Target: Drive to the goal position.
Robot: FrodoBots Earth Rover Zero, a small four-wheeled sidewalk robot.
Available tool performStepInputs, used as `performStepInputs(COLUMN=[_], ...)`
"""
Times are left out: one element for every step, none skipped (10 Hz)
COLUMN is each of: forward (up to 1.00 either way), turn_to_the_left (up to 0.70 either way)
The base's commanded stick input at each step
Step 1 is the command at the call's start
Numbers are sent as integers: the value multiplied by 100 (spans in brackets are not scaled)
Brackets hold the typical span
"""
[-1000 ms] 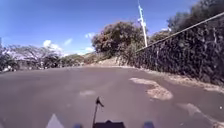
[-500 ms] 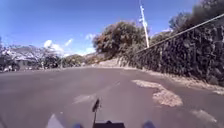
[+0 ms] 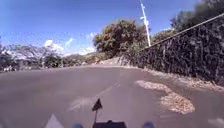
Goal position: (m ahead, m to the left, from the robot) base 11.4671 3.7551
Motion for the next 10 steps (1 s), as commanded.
performStepInputs(forward=[50,50,50,50,50,50,50,50,50,50], turn_to_the_left=[0,0,0,0,0,0,0,0,0,0])
